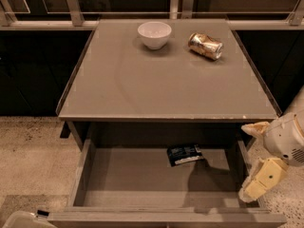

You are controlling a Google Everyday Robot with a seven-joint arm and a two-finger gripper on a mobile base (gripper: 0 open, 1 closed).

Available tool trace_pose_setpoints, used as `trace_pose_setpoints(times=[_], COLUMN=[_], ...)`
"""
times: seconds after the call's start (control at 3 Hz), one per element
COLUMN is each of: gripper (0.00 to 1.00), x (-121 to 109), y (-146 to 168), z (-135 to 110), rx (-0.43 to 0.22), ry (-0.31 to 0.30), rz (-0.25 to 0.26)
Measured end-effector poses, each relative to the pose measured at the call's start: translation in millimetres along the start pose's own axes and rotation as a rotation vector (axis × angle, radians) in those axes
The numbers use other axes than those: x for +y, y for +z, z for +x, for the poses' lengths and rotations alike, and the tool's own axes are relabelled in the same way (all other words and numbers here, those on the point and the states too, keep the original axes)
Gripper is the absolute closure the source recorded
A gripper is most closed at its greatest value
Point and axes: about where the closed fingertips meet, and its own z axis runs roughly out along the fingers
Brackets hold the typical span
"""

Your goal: Pick rxbar blueberry from top drawer and place on counter

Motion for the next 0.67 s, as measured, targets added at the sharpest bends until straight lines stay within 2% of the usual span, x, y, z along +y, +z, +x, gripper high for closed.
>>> trace_pose_setpoints(times=[0.33, 0.67], gripper=[0.00, 0.00], x=[-9.4, -18.9], y=[15.0, 38.0], z=[6.1, 13.8], rx=[-0.035, -0.099], ry=[0.046, 0.111], rz=[-0.027, -0.048])
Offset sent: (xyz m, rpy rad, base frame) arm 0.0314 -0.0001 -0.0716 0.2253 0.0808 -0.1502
